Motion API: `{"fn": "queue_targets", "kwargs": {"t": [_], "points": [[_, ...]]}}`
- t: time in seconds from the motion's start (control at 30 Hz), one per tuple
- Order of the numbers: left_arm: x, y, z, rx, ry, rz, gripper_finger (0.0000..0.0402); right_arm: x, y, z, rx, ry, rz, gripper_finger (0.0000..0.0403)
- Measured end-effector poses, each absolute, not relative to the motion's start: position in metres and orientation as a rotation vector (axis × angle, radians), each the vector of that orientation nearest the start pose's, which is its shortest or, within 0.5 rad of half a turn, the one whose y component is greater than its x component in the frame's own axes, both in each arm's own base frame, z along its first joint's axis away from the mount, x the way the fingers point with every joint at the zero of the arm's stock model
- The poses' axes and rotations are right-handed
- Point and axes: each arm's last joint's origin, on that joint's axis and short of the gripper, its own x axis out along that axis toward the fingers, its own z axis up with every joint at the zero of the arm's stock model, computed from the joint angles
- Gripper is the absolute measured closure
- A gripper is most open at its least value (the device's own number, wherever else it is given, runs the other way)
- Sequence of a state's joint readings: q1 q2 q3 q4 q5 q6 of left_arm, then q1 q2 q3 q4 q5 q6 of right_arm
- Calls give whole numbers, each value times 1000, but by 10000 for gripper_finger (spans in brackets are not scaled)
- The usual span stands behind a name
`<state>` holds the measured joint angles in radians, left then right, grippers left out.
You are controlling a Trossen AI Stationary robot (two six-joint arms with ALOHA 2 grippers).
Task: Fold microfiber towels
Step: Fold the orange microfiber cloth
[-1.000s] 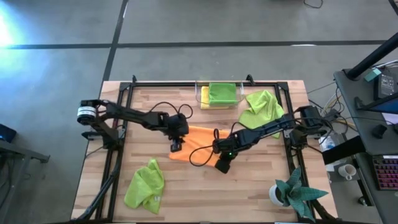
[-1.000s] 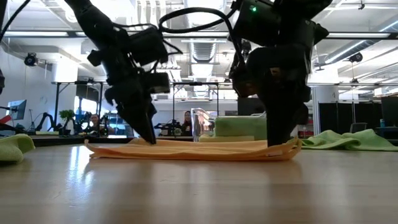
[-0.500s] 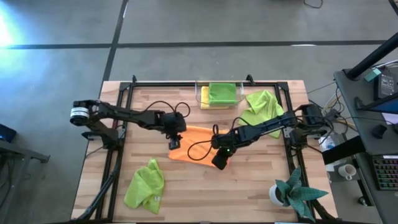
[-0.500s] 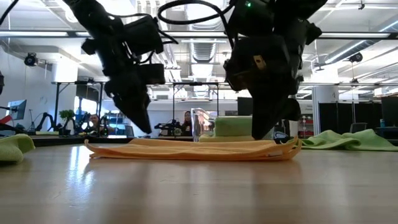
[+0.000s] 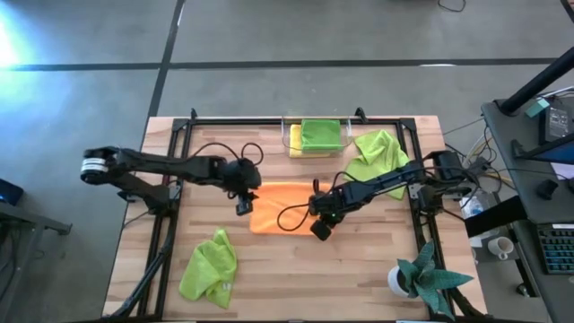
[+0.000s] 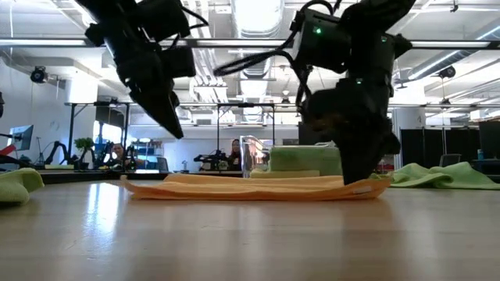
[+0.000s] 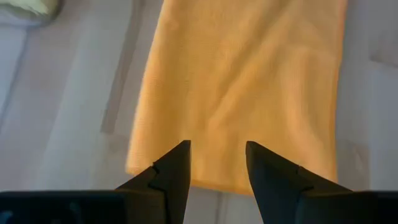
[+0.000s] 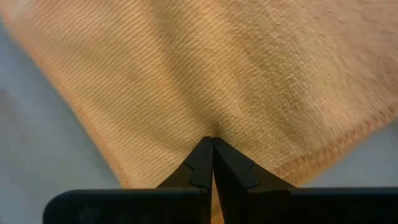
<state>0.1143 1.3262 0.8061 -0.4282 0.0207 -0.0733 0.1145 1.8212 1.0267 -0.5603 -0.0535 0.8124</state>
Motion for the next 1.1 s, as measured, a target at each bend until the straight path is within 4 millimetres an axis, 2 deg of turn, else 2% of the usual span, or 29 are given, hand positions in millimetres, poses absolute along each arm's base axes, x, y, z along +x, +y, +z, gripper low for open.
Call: {"fn": "queue_targets", "kwargs": {"t": [0.33, 0.4, 0.5, 0.63, 0.8, 0.97, 1.1], "points": [[250, 28, 217, -130, 919, 120, 263, 305, 14, 131, 400, 1291, -758, 394], [250, 28, 216, -130, 920, 120, 263, 304, 13, 132, 391, 1285, -771, 394], [250, 28, 216, -130, 926, 121, 263, 303, 17, 139, 401, 1273, -736, 394], [247, 28, 216, -131, 940, 123, 263, 303, 25, 159, 461, 1212, -630, 394], [236, 27, 222, -124, 987, 142, 263, 318, 32, 183, 551, 1023, -410, 394], [217, 28, 231, -84, 1038, 218, 263, 336, 38, 191, 630, 860, -329, 394], [200, 28, 242, -41, 1037, 283, 263, 349, 44, 191, 675, 820, -333, 394]]}}
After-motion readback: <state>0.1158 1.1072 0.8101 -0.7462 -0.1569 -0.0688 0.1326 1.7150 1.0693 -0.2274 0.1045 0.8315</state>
